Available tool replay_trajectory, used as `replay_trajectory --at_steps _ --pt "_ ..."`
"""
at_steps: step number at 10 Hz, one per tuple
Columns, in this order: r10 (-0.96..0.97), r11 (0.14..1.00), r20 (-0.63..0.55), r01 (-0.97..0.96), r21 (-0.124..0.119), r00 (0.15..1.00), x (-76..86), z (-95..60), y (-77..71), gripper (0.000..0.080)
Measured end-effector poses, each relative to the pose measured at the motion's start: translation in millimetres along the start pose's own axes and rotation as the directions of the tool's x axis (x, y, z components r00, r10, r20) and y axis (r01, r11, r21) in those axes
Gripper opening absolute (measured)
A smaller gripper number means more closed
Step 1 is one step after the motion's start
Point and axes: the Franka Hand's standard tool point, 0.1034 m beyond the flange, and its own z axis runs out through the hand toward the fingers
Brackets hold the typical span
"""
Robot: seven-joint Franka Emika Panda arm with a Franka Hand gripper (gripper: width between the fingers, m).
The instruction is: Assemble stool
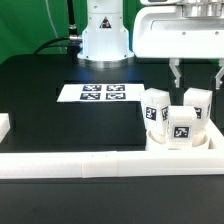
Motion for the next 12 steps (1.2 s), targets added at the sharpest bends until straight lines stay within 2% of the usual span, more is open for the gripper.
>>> replay_trajectory --at_steps 1,2,5,8,9,11,12 --pt "0.015 1.000 -0.001 -0.015 -0.001 1.000 7.4 -0.2 -3.3 0.0549" --pt "0.013 1.000 -0.009 -0.013 0.000 1.000 9.8 3.1 -6.0 0.0629" --pt "0.007 1.000 -0.001 -0.007 -0.013 1.000 4.4 16.5 -5.1 0.0643" --pt "0.006 1.000 -0.003 -0.006 -0.015 1.000 3.6 18.6 -3.1 0.0649" --pt "0.005 1.000 -0.004 -0.006 -0.014 1.000 4.2 18.1 -3.8 0.0625" --pt "0.006 1.000 -0.004 -0.006 -0.014 1.000 4.2 18.2 -3.5 0.0357" --pt "0.017 1.000 -0.004 -0.017 -0.014 1.000 4.3 18.2 -3.4 0.0357"
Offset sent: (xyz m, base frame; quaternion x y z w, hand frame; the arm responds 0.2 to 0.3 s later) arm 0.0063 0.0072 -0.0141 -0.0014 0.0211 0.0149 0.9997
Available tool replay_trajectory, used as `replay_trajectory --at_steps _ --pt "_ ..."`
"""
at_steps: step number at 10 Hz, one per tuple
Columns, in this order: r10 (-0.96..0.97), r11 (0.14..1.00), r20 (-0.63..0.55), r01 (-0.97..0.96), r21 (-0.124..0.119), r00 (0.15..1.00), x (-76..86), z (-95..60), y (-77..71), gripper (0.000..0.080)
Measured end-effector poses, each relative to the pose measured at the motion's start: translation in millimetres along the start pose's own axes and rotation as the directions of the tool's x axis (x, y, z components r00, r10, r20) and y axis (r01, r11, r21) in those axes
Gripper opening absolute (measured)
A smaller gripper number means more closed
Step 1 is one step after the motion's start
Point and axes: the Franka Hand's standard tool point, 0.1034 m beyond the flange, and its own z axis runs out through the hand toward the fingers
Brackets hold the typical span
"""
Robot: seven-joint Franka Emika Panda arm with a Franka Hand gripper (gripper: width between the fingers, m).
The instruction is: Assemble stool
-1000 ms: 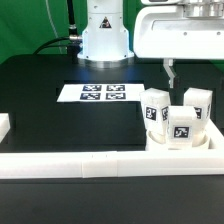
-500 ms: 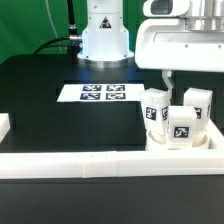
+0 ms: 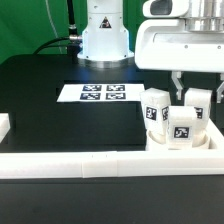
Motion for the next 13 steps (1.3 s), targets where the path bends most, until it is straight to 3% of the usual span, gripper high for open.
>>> replay_trajectory --at_steps 2,4,7,8,10,13 --pt "0.027 1.000 0.000 -0.027 0.000 1.000 0.1 0.0 0.2 0.0337" --pt "0.233 0.972 -0.001 -0.233 0.012 0.973 -0.4 0.3 2.5 0.0337" --pt "0.580 0.812 0.004 -0.579 0.078 0.815 -3.1 0.0 8.2 0.0337" --pt "0.673 0.737 0.012 -0.671 0.080 0.740 -4.8 -0.4 5.1 0.0337" --pt "0.726 0.684 0.019 -0.725 0.082 0.688 -5.1 -0.6 4.3 0.0338" --pt "0.837 0.541 0.046 -0.837 0.080 0.545 -5.4 -0.2 4.7 0.0338"
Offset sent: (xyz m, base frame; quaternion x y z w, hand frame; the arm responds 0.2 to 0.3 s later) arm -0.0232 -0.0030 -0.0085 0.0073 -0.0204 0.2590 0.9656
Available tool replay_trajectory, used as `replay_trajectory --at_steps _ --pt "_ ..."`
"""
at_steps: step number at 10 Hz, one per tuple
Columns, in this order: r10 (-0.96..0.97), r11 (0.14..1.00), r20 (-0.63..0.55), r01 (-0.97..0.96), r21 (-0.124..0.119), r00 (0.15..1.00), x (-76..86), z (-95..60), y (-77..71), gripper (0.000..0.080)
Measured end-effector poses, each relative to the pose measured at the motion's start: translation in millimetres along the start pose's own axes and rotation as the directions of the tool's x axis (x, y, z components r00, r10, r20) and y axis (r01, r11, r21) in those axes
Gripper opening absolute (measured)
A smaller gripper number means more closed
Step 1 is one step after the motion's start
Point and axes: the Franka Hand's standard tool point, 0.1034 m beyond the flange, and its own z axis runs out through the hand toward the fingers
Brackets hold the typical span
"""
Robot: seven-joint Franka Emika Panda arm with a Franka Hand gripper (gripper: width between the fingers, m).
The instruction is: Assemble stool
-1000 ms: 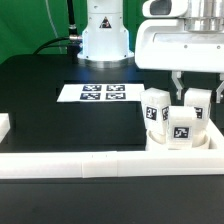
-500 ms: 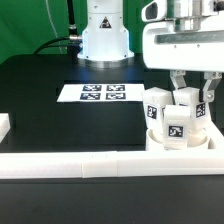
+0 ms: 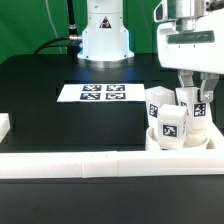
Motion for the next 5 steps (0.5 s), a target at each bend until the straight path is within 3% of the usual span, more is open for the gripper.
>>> replay_trajectory --at_steps 3,5 --pt "0.194 0.981 0.014 -0.194 0.003 0.981 0.7 0.4 0.9 0.0338" --pt "0.429 0.902 0.039 -0.430 0.031 0.903 1.3 0.2 4.5 0.0338"
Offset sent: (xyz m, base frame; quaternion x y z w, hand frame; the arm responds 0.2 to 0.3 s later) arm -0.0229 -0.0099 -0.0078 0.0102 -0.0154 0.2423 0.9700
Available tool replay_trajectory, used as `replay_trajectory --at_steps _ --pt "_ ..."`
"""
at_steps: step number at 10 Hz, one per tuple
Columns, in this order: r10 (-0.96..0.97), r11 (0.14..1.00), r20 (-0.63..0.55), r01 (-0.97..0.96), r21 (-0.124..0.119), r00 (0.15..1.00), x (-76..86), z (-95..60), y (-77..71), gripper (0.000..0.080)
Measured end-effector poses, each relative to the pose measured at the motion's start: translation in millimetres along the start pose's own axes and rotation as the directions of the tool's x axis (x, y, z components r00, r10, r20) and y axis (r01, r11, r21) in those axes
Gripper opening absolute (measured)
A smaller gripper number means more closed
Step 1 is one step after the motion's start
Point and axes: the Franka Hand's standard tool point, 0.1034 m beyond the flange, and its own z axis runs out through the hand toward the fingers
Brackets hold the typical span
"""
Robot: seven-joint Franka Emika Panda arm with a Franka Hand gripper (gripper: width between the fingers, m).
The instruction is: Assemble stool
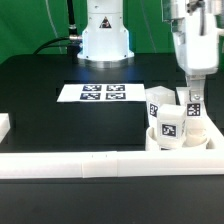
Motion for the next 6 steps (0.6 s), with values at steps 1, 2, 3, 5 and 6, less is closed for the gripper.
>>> replay_trajectory --at_steps 1,2,3,5,6 --pt "0.098 0.995 0.009 -0.098 0.018 0.995 0.0 -0.1 1.3 0.0338" --pt "0.277 0.959 0.029 -0.278 0.061 0.960 -0.6 -0.4 5.2 0.0338" --pt "0.352 0.929 0.047 -0.355 0.103 0.935 -4.3 -0.5 7.6 0.0338" --pt "0.440 0.890 0.070 -0.445 0.102 0.895 -4.9 -1.2 9.1 0.0338" --pt "0.473 0.872 0.079 -0.479 0.099 0.877 -4.0 -1.3 10.0 0.0338"
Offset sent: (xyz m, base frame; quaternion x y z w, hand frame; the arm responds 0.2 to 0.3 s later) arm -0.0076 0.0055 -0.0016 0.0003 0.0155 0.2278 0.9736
